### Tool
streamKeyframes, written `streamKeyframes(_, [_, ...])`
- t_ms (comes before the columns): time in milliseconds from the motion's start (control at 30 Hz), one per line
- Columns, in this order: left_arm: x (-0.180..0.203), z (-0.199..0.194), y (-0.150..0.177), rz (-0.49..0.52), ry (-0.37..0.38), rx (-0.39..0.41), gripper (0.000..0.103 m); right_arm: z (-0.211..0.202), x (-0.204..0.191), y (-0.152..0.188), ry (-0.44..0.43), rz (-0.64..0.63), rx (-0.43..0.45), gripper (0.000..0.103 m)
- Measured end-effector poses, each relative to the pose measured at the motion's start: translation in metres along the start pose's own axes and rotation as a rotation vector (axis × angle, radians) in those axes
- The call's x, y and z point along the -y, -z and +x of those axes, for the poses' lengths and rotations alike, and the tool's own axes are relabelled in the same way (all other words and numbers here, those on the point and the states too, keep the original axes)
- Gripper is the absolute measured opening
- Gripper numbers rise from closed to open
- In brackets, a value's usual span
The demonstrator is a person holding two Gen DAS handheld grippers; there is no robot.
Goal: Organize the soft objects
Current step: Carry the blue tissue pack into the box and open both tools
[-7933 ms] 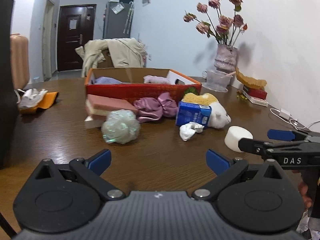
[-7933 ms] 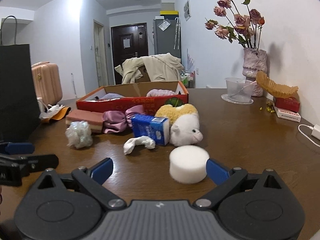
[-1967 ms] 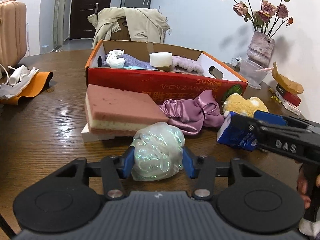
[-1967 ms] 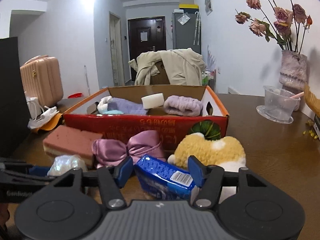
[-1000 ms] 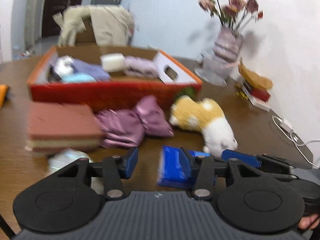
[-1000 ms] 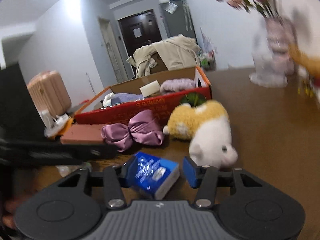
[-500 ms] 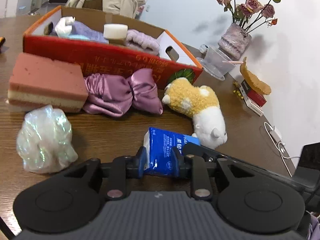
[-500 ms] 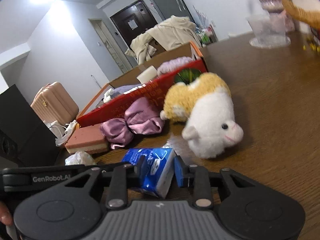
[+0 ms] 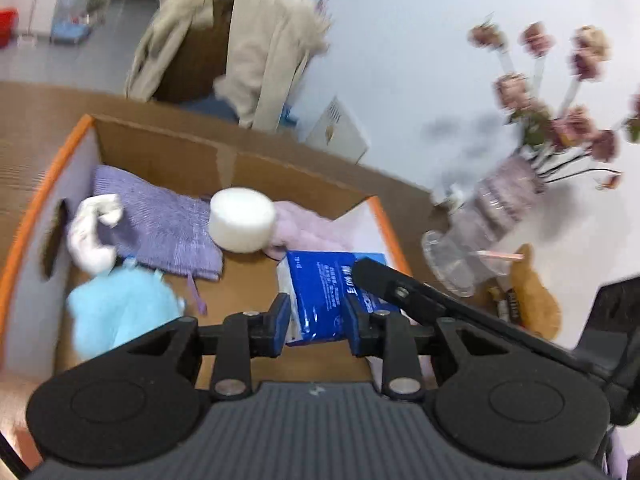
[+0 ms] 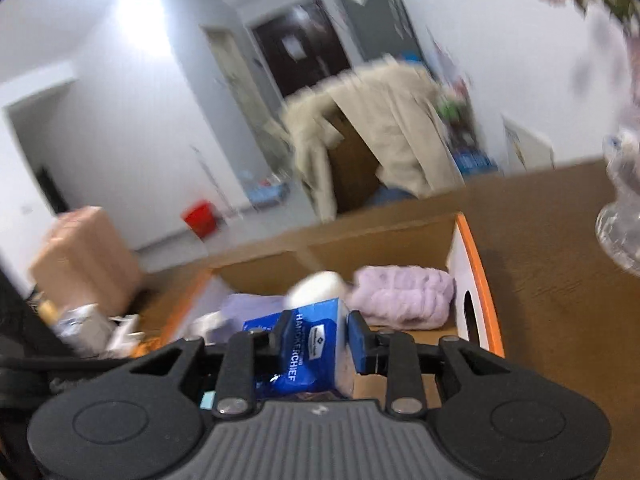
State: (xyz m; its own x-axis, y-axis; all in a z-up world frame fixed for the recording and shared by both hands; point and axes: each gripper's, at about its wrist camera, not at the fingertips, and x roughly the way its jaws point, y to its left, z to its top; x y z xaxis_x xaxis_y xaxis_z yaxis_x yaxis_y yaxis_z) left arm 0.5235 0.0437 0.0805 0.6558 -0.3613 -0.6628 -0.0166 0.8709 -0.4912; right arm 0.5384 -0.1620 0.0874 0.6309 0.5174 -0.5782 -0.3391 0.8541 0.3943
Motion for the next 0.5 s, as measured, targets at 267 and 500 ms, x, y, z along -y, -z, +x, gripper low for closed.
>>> streamKeyframes(267, [-0.029,0.04,-0.009,-0.014,-0.086,-0.008,0.031,0.088,0.018,-0.004,0.047,0.028,-0.161,0.022])
streamKeyframes(500, [0.008,-0.03,0.004,0.154,-0.111,0.101,0.037,0.007,-0.005,-0.012,0.043,-0.106,-0.007,0.024])
